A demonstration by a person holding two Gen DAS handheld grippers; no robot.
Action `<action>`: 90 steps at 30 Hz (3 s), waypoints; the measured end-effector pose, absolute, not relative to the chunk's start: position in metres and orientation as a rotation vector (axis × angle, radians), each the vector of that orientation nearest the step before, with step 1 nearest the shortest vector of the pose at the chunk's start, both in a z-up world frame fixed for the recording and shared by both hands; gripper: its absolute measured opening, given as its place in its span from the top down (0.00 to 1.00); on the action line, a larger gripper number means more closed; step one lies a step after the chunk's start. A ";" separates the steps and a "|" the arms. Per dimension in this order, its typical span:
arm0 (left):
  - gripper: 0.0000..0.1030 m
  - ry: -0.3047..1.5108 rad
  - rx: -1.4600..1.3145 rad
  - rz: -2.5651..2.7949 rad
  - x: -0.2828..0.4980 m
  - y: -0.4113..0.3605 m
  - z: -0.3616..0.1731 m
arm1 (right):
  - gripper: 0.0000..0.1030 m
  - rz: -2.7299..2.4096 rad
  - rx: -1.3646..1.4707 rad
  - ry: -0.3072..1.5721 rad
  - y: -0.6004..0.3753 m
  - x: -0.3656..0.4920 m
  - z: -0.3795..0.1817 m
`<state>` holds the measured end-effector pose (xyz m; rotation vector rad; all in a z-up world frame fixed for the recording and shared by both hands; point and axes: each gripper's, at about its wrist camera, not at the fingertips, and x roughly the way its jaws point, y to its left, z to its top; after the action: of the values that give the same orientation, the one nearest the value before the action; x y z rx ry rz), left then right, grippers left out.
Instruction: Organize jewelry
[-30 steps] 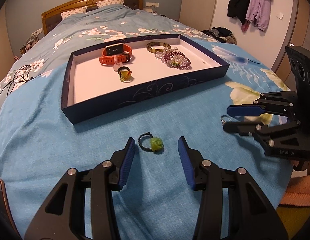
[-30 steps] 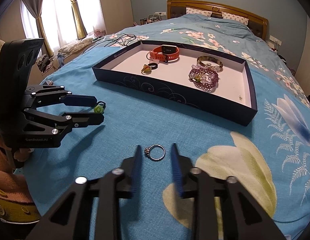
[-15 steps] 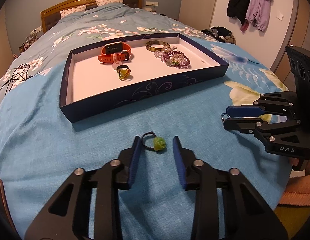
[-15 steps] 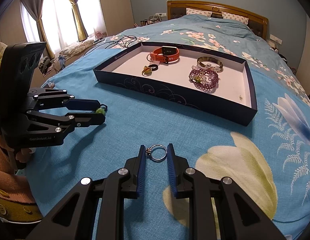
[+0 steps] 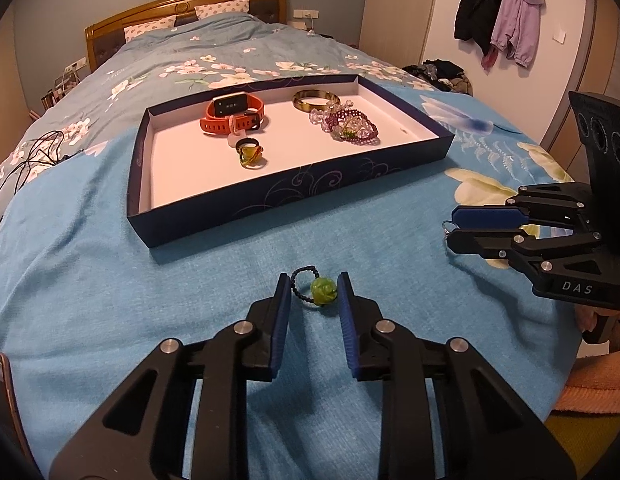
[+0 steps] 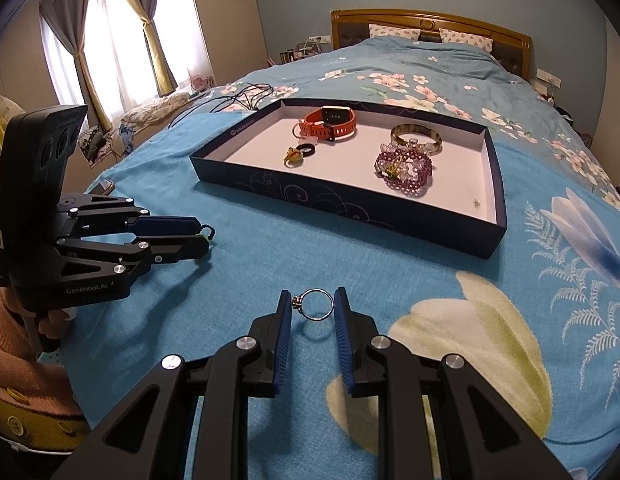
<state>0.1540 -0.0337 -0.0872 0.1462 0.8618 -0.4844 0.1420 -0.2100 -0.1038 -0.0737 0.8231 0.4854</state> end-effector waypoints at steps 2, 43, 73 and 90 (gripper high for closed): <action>0.77 0.857 0.144 -0.483 0.153 -0.033 -0.086 | 0.81 0.488 -0.070 0.817 -0.210 0.142 -0.102; 0.77 0.695 0.070 -0.473 0.162 -0.028 -0.031 | 0.81 0.480 0.047 0.638 -0.228 0.175 -0.053; 0.77 0.697 0.065 -0.443 0.199 -0.034 -0.028 | 0.81 0.457 0.066 0.628 -0.234 0.210 -0.051; 0.77 0.714 0.062 -0.424 0.218 -0.036 -0.035 | 0.81 0.439 0.073 0.648 -0.234 0.230 -0.055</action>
<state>0.2175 -0.0357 -0.0348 0.0615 0.7142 -0.4240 0.2301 -0.2344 -0.0549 0.0732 0.6484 0.4387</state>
